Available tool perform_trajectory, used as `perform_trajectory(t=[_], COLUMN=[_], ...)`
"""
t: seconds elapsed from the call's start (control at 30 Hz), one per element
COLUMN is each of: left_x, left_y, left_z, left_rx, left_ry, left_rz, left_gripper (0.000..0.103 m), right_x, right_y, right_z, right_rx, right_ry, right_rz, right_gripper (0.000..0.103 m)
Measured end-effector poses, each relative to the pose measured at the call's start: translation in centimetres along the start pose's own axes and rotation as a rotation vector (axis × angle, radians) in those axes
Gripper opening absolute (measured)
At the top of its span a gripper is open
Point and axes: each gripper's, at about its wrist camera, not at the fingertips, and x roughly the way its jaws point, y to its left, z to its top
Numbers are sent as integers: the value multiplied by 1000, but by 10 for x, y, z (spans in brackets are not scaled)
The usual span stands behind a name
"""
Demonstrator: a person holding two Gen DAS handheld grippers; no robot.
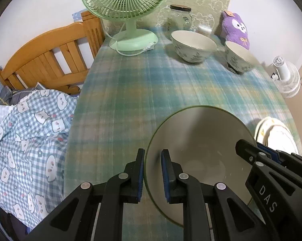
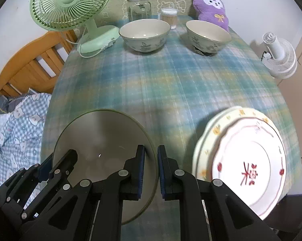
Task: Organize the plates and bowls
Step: 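Lift the bowl with both tools and carry it toward the plate stack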
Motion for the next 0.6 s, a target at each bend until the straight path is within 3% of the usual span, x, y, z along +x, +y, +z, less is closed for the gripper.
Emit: perform_trajectory(t=[0.6], left_x=[3], left_y=[-21], left_z=[-30], left_rx=[31], left_ry=[3], left_rz=[-17], left_gripper=[13], right_x=[3], right_y=[-27], right_z=[-34], right_rx=[25], right_ry=[17], right_rz=[-25], right_gripper=[16])
